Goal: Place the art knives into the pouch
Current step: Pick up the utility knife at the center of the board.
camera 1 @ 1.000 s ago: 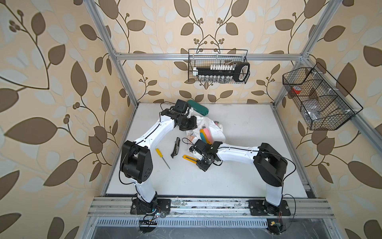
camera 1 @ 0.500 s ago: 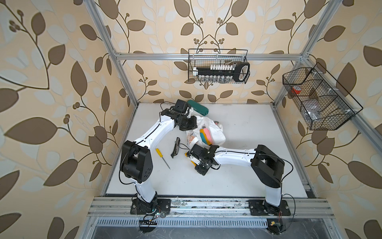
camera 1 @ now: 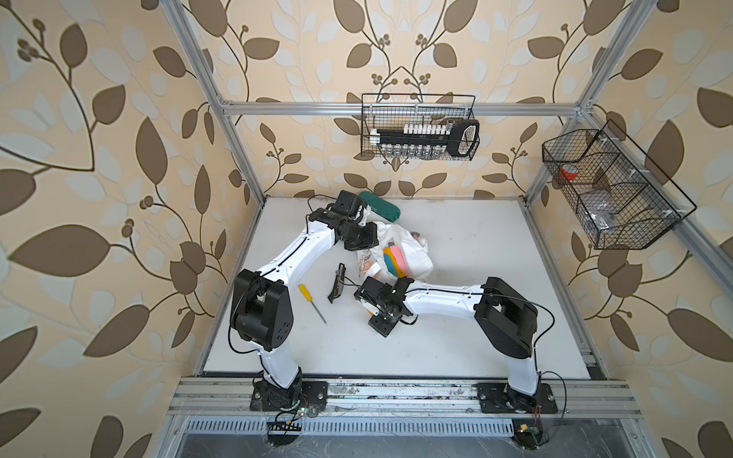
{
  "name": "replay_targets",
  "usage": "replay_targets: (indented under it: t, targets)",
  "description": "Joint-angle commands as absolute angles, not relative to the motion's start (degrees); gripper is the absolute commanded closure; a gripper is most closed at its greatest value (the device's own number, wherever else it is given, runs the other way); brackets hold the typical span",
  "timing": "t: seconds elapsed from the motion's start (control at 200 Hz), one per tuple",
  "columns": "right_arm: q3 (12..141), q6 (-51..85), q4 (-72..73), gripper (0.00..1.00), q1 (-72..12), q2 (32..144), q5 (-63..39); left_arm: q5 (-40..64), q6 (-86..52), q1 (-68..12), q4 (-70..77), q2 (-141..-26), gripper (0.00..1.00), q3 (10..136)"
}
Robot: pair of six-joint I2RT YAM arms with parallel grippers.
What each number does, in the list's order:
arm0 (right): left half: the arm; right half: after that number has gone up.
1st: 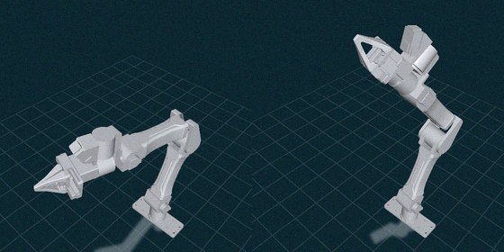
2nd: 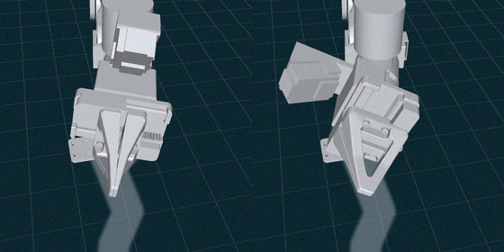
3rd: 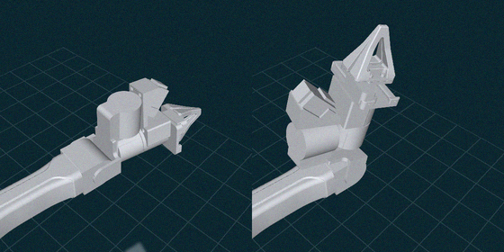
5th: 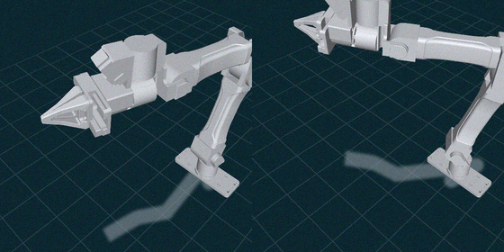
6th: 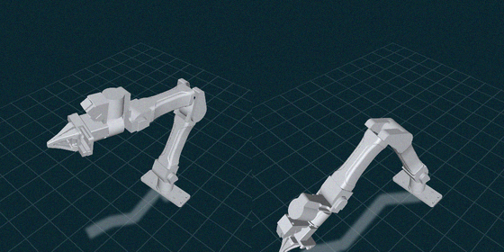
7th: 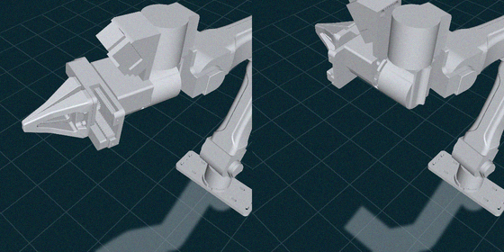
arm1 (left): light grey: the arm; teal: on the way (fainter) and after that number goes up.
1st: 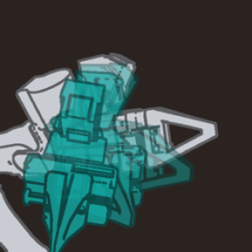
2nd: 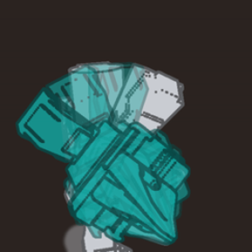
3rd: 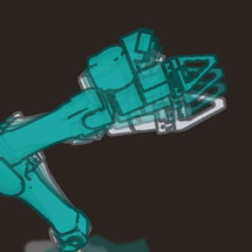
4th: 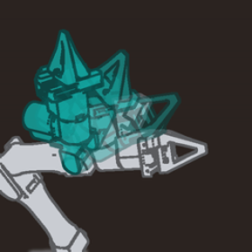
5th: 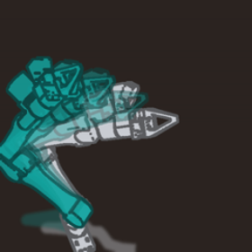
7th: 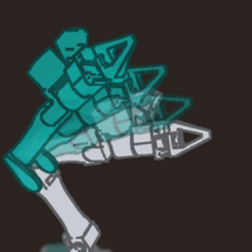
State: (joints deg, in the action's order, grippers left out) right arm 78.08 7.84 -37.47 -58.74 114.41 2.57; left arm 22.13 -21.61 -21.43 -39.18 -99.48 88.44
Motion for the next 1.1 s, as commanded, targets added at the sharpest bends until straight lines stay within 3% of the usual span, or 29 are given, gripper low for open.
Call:
replay_targets:
  t: [0.0, 0.645, 1.095]
  targets:
    - [79.62, 9.70, -39.16, 0.44, -58.68, 116.00, 2.79, 23.20, -21.35, -21.80, -38.86, -98.53, 1.00, 89.21]
    - [80.99, 11.05, -39.46, 0.61, -58.71, 119.33, 3.20, 23.43, -21.40, -21.80, -38.76, -98.60, 1.00, 89.28]
    - [73.21, 13.10, -44.90, 0.65, -59.82, 100.86, 5.25, 23.38, -21.60, -21.80, -38.76, -98.96, 1.00, 89.57]
